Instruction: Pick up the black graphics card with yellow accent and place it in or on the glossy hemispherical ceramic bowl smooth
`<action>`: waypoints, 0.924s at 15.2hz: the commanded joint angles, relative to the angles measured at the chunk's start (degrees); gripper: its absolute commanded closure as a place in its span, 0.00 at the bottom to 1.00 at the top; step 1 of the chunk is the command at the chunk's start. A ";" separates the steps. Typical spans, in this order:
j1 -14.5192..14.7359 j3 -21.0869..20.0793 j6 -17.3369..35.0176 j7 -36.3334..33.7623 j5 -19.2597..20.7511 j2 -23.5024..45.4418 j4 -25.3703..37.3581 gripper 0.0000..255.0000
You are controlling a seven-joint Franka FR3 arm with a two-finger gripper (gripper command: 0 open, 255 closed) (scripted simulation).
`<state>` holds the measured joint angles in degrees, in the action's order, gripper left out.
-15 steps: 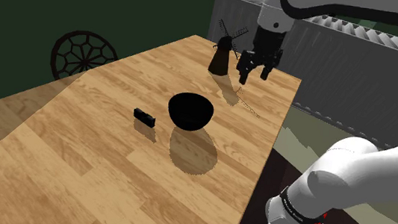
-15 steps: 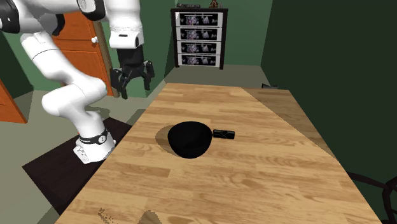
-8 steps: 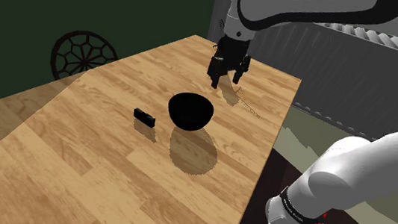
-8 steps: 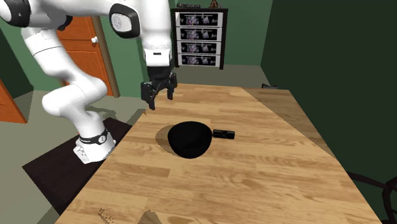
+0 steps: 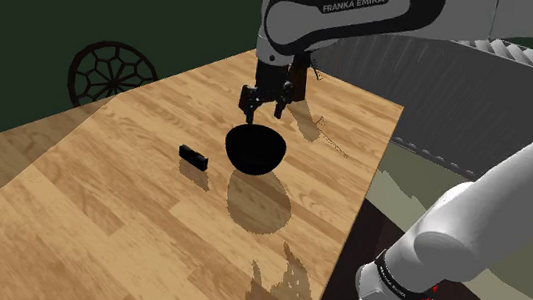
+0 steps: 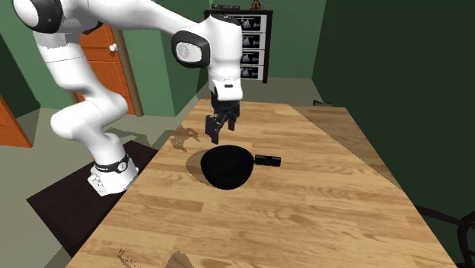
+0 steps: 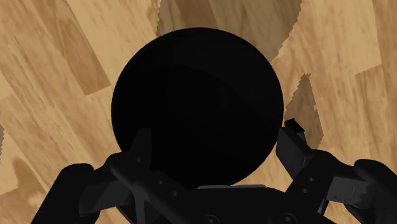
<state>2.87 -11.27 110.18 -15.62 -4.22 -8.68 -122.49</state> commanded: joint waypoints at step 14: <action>5.59 -3.33 3.45 -4.95 4.06 33.37 28.35 0.00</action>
<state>7.91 -14.51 114.40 -20.27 -0.53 22.24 -97.29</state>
